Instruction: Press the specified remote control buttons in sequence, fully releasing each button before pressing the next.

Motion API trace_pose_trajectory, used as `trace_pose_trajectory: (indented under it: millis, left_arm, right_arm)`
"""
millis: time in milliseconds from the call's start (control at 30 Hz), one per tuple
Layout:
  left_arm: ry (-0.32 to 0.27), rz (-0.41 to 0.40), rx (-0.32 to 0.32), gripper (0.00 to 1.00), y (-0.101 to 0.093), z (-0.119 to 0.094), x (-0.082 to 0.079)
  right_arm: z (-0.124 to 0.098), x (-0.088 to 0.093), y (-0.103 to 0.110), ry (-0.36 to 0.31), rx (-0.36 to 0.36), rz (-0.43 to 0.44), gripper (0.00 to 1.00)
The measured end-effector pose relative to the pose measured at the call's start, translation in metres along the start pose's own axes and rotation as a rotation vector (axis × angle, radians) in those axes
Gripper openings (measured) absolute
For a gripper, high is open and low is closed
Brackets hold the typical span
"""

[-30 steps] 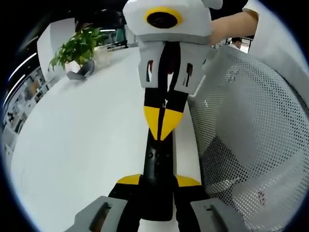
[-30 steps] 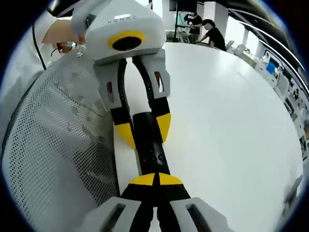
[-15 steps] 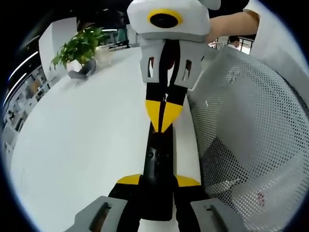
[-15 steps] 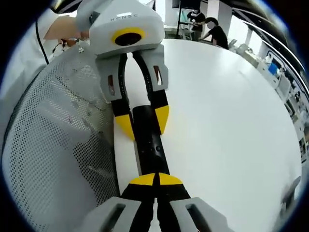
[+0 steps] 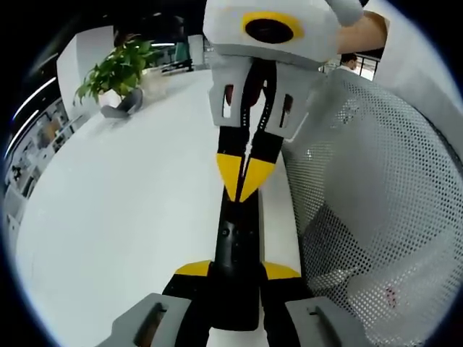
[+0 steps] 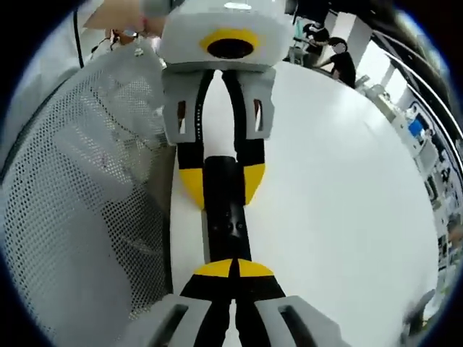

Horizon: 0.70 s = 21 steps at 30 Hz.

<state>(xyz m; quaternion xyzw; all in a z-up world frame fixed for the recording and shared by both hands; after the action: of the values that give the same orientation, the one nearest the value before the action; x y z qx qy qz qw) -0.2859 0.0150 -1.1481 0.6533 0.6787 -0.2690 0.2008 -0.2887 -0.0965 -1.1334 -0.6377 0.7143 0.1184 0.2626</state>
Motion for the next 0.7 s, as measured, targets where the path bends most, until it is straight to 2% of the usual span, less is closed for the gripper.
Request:
trace_pose_trajectory:
  millis: [133,200,300,467,567,700]
  left_arm:
    - [-0.002,-0.002,-0.001,0.25,0.000,0.000,0.000]
    - [-0.001,-0.002,-0.001,0.25,0.000,0.000,0.000]
    - [0.001,0.000,0.000,0.25,0.001,0.000,0.000]
    - [0.000,-0.001,0.000,0.25,0.000,0.000,0.001]
    - [0.001,0.000,0.001,0.25,0.000,0.000,0.001]
    - [0.003,0.003,0.002,0.24,0.001,0.000,0.001]
  right_arm:
    - [-0.001,0.006,0.001,-0.105,0.029,0.115,0.00]
    - [-0.001,0.005,0.004,-0.103,0.027,0.113,0.00]
    - [0.002,0.000,0.006,-0.086,0.038,0.030,0.00]
    - [0.005,-0.007,0.006,-0.032,0.004,-0.076,0.00]
    - [0.007,-0.010,0.003,0.003,-0.020,-0.032,0.00]
    - [0.008,-0.010,0.003,0.010,-0.016,-0.035,0.00]
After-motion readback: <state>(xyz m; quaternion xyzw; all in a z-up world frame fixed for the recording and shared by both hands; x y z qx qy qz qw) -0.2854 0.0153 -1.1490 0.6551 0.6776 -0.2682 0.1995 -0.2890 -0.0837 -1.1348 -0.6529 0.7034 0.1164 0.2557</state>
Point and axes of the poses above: the point that each gripper's makers call its tool centre point, and the gripper's own axes: z roughly forward along the fingers, y roughly to its left, x roughly out of its underside, the point moved 6 cm from there along -z, roughly backward along the fingers, and after that the axes turned 7 degrees about x, right-handed, at the moved point
